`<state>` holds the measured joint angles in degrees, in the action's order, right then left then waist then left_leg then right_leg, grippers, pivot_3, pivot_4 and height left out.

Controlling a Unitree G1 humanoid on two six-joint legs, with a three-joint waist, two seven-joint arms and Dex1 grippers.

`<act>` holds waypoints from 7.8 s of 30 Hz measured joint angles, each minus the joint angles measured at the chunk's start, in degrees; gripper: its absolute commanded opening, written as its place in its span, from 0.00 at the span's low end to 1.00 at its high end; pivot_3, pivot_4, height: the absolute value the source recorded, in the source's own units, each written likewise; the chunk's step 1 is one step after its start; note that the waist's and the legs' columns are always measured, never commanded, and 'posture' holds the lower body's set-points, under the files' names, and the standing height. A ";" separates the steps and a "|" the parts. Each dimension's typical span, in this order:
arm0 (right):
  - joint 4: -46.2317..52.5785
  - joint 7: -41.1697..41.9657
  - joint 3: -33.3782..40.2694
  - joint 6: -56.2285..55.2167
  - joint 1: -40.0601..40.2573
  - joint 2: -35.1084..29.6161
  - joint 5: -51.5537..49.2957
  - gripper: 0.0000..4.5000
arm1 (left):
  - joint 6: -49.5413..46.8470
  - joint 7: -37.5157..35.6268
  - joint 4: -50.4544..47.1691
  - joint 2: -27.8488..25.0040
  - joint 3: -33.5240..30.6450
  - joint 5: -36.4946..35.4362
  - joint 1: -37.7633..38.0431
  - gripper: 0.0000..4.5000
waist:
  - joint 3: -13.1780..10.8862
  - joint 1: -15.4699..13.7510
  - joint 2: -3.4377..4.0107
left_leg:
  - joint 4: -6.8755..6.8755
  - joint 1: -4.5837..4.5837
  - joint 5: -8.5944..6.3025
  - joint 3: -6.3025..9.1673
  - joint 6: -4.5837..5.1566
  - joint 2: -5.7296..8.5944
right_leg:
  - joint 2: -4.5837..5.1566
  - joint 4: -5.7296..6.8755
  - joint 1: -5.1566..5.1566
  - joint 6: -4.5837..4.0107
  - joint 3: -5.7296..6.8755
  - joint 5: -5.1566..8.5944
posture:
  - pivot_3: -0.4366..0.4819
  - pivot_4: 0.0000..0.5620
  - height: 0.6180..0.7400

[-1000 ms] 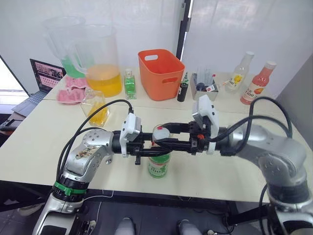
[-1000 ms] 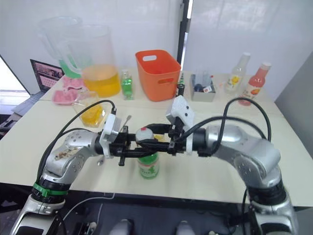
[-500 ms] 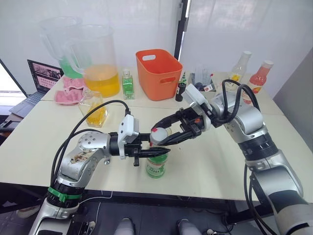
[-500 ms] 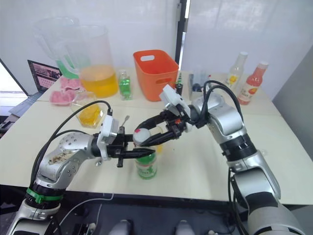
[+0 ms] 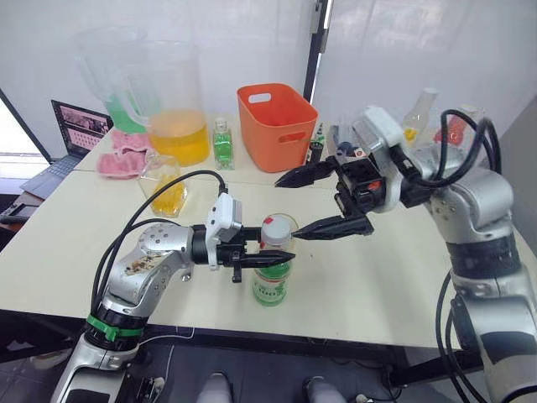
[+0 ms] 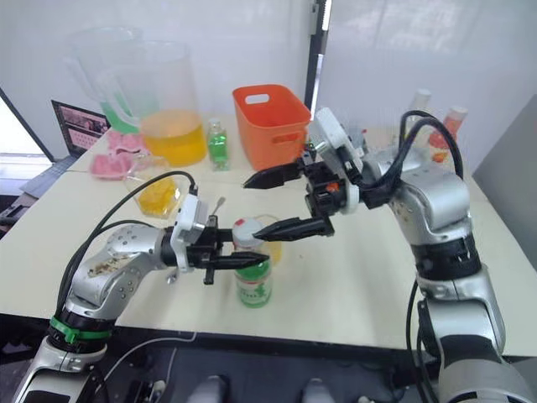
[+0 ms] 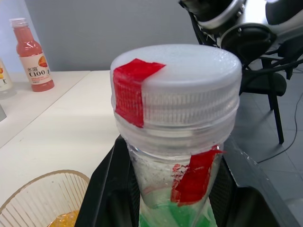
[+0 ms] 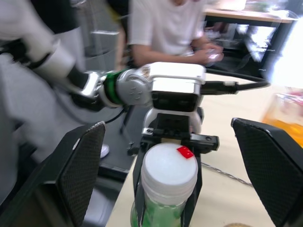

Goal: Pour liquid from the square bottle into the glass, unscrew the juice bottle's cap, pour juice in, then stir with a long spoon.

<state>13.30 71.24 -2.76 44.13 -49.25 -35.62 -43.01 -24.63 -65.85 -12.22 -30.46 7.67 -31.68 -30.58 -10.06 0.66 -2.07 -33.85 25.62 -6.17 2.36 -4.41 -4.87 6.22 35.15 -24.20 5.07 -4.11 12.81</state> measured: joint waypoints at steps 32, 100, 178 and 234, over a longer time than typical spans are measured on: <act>27.55 -49.84 5.76 19.78 13.95 1.98 -15.72 0.38 | 1.98 -4.85 6.39 4.08 1.80 2.16 -3.92 0.28 | 0.01 -1.13 -0.01 | -0.13 0.20 0.04 0.05 0.05 0.02 | 0.01 -0.20 0.03 -0.05 0.00 -0.09 | 0.48 0.27 1.00; 28.24 -58.70 8.24 26.16 13.58 3.71 -21.34 0.84 | 2.18 -6.16 6.45 2.56 1.43 1.33 -3.72 0.28 | 0.01 -0.16 0.00 | -0.05 0.17 0.04 0.11 0.07 0.02 | 0.01 -0.15 0.04 -0.05 0.01 -0.03 | 0.48 0.27 1.00; -3.85 6.83 -12.95 -12.47 -4.77 -4.40 6.58 0.35 | 0.93 -2.67 1.77 0.96 0.93 0.85 -1.14 0.28 | 0.01 0.16 0.00 | -0.04 0.15 0.03 0.12 0.05 0.03 | 0.00 -0.13 0.02 0.01 0.04 -0.01 | 0.48 0.27 1.00; -30.90 -50.58 21.69 -15.20 28.41 2.35 26.47 0.35 | 2.21 -3.62 3.64 1.92 1.13 0.92 -1.32 0.28 | 0.25 0.26 0.39 | -0.11 0.04 0.05 0.14 0.08 0.11 | 0.00 -0.15 0.23 0.08 -0.02 -0.03 | 0.48 0.27 1.00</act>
<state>-17.60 20.66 18.93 28.93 -20.83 -33.28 -16.55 -22.43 -69.47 -8.58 -28.54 8.80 -30.76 -31.90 -9.81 0.92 -1.68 -33.96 25.66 -6.12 2.50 -4.33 -4.76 6.22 35.00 -23.96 5.15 -4.13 12.77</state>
